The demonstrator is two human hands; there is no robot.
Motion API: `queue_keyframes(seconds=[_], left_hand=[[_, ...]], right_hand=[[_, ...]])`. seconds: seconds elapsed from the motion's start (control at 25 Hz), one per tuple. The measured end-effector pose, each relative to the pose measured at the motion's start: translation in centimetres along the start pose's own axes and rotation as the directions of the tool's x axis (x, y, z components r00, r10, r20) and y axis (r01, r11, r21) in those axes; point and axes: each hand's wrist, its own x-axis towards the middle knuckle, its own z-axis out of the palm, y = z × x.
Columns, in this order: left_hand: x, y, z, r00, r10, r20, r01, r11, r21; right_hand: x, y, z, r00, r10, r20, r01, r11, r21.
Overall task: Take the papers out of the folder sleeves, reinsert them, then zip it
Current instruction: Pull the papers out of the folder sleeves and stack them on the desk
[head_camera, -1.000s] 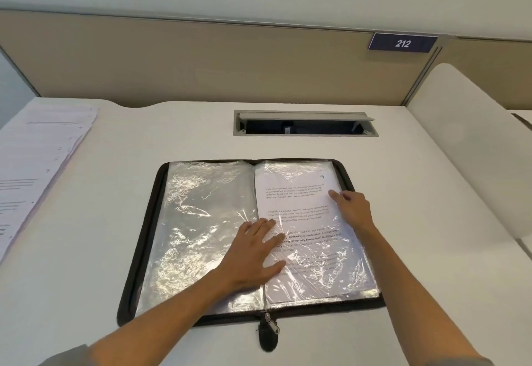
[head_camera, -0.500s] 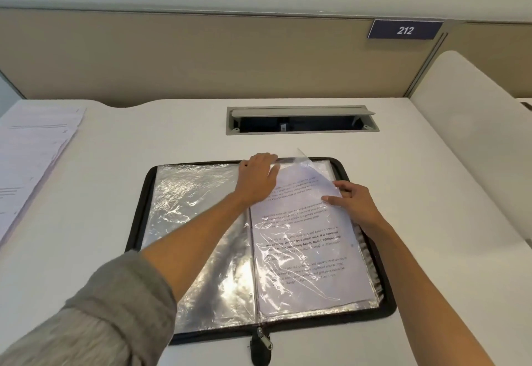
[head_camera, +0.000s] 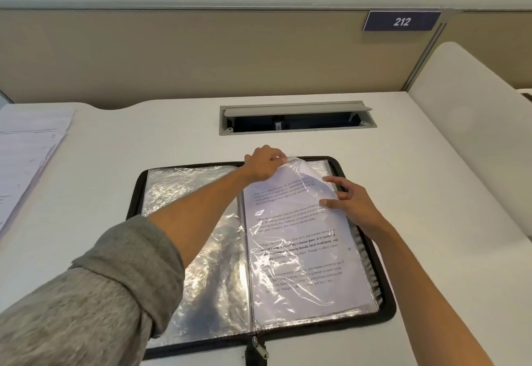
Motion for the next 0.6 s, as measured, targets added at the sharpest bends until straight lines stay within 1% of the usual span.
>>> queue_keyframes(seconds=[0.08,0.2,0.24,0.32,0.4,0.48,0.6], left_hand=[[-0.1,-0.2,0.1,1.000,0.021,0.001,-0.021,1.000,-0.021],[-0.2,-0.6,0.2,0.994,0.039,-0.099,-0.056,0.984,-0.169],[-0.3,-0.7,0.1,0.993,0.037,-0.114,-0.062,0.974,-0.218],[-0.3,-0.7,0.0,0.995,0.028,-0.098,-0.057,0.951,-0.304],[-0.3,-0.6,-0.4,0.999,0.018,-0.030,-0.027,0.950,-0.311],[-0.2,-0.7,-0.7,0.997,0.013,0.075,0.005,0.972,-0.236],[0.0,-1.1,-1.1,0.976,0.021,0.218,0.012,0.989,-0.149]], right_hand=[[0.1,0.1,-0.1,1.000,0.001,0.002,-0.001,1.000,0.010],[0.3,0.4,-0.3,1.000,0.006,-0.015,-0.006,1.000,0.005],[0.3,0.6,-0.3,1.000,0.009,-0.025,-0.009,1.000,0.002],[0.4,0.7,-0.3,0.999,0.011,-0.034,-0.011,1.000,-0.001],[0.4,0.7,-0.3,0.999,0.008,-0.036,-0.008,1.000,0.000],[0.4,0.7,-0.3,1.000,0.003,-0.029,-0.003,1.000,-0.001],[0.3,0.6,-0.2,1.000,0.002,-0.019,-0.002,1.000,-0.005]])
